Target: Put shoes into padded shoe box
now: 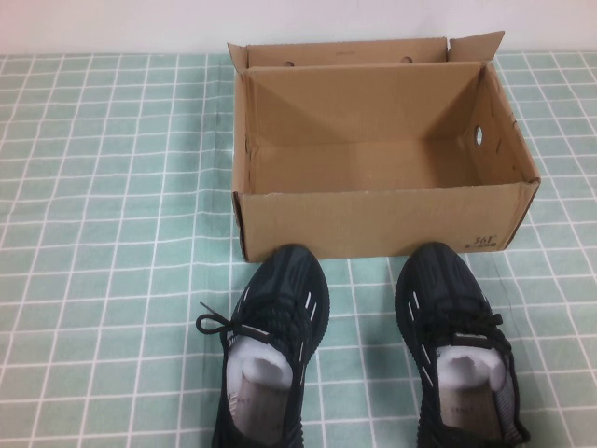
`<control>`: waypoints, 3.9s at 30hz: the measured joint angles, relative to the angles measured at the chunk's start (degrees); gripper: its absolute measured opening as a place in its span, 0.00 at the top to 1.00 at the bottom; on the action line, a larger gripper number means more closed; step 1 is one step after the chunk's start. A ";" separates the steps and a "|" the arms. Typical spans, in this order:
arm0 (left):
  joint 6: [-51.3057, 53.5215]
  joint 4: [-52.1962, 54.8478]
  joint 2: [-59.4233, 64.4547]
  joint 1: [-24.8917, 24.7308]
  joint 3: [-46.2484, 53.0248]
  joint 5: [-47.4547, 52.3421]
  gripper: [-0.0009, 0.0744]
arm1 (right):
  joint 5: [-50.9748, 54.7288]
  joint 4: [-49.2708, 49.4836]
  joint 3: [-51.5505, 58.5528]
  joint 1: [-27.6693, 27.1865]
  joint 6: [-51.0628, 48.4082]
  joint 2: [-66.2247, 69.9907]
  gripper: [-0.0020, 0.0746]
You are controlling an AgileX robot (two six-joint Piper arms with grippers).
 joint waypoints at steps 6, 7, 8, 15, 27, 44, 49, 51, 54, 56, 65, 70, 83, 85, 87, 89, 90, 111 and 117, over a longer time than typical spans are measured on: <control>0.00 -3.34 0.00 0.00 0.00 -6.34 0.99 | -1.59 0.00 0.00 0.00 0.00 0.00 0.98; 0.00 -3.35 0.00 0.00 0.00 -6.34 0.99 | -1.37 0.00 0.00 0.00 0.00 0.00 0.98; 0.00 -3.46 0.00 0.00 0.00 -6.34 0.99 | -1.37 0.00 0.00 0.00 0.00 0.00 0.98; 2.74 -2.35 0.00 0.00 0.00 -6.34 0.99 | -1.37 0.00 0.00 0.00 0.00 0.00 0.98; 3.33 -2.09 0.00 0.00 0.00 -8.55 0.99 | -32.79 3.02 -0.06 0.00 1.19 0.00 0.98; 3.33 -2.20 0.00 0.00 0.00 -8.84 0.99 | 9.24 9.93 -32.68 0.00 12.44 2.71 0.98; 3.33 -2.20 0.00 0.00 0.00 -8.84 0.99 | 25.84 10.79 -39.64 0.00 12.44 9.13 0.98; 3.33 -2.20 0.00 0.00 0.00 -8.84 0.99 | 31.52 11.88 -41.21 0.21 12.29 12.42 0.98; 3.33 -2.20 0.00 0.00 0.00 -8.84 0.99 | 34.05 11.96 -41.95 0.21 8.28 15.06 0.98; 3.33 -2.20 0.00 0.00 0.00 -8.84 0.99 | 31.88 12.24 -41.95 0.21 5.51 15.84 0.98; 3.22 -2.20 0.00 0.00 0.00 -8.84 0.99 | 38.73 16.84 -41.95 0.90 4.19 22.27 0.98; 3.22 -2.20 0.00 0.00 0.00 -8.84 0.99 | 43.75 24.19 -43.46 4.42 -8.43 28.76 0.98; 3.22 -2.90 0.00 0.00 0.00 -8.84 0.99 | 66.12 28.54 -55.71 14.44 -23.67 54.71 0.98; 3.22 -2.90 0.00 0.00 0.00 -8.84 0.99 | 67.68 28.54 -56.80 16.63 -25.84 57.54 0.98; 3.22 -2.90 0.00 0.00 0.00 -8.84 0.99 | 68.52 28.54 -57.69 18.98 -28.60 59.88 0.98; 3.22 -2.94 0.00 0.00 0.00 -8.84 0.99 | 69.05 28.54 -58.27 21.91 -31.47 61.98 0.95; 3.22 -3.03 0.00 0.00 0.00 -8.84 0.99 | 68.93 28.54 -58.54 23.05 -32.35 62.84 0.93; 3.22 -3.03 0.00 0.00 0.00 -8.84 0.99 | 57.84 21.34 -58.93 30.88 -46.11 81.52 0.49; 3.22 -3.03 0.00 0.00 0.00 -8.84 0.99 | 55.79 17.77 -58.93 30.88 -43.35 83.84 0.96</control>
